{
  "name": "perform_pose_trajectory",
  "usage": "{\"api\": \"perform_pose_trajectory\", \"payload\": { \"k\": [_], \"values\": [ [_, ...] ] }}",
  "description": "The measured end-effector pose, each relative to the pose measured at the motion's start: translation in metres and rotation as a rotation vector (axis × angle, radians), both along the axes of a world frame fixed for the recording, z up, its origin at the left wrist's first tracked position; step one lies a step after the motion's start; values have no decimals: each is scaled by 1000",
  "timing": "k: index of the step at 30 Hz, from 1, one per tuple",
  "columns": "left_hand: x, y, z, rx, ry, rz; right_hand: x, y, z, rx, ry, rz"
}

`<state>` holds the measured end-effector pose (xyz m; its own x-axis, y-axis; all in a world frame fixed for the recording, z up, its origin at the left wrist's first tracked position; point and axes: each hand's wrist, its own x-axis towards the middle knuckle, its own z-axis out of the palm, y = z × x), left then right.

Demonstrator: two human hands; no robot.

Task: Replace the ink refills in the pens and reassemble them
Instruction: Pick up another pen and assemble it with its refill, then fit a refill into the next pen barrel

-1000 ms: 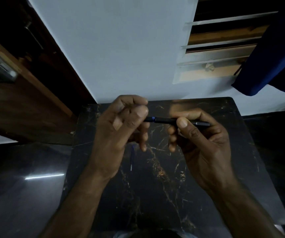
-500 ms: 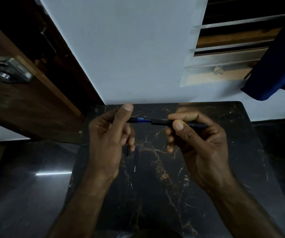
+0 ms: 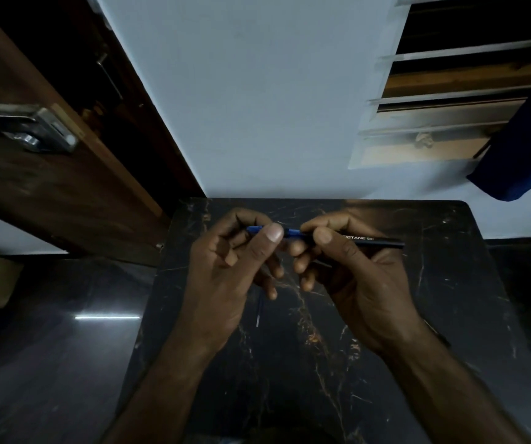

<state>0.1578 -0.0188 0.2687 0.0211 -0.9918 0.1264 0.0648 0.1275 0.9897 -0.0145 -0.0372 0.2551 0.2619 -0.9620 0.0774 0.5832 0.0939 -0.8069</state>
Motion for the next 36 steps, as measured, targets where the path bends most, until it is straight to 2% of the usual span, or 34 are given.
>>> {"api": "perform_pose_trajectory", "payload": {
  "k": [4,10,12,15,17,19,21,24,27,30,33,36],
  "values": [
    [3,-3,-2,37,154,49,0,-7,3,-10,-30,-26],
    [7,-7,-6,9,202,94,4,-13,3,-22,-37,-56],
    [12,-8,-9,4,286,87,5,-13,3,-9,-54,-67],
    [32,-11,-16,54,441,102,2,-13,3,3,-69,-77],
    [53,-14,-32,100,443,141,-1,-12,2,16,-76,-85],
    [73,-18,-64,205,252,197,-5,-11,-2,42,-78,-97],
    [86,-19,-115,395,-75,238,-7,-8,-6,76,-64,-118],
    [99,-11,-198,642,-463,178,-8,-2,-13,123,-28,-134],
    [108,-6,-260,605,-780,83,-8,3,-20,131,27,-140],
    [107,-13,-287,515,-915,61,-9,8,-25,144,60,-159],
    [103,-26,-298,549,-977,-15,-10,12,-29,159,83,-186],
    [99,-30,-303,561,-1001,36,-14,15,-31,173,102,-214]
  ]
}}
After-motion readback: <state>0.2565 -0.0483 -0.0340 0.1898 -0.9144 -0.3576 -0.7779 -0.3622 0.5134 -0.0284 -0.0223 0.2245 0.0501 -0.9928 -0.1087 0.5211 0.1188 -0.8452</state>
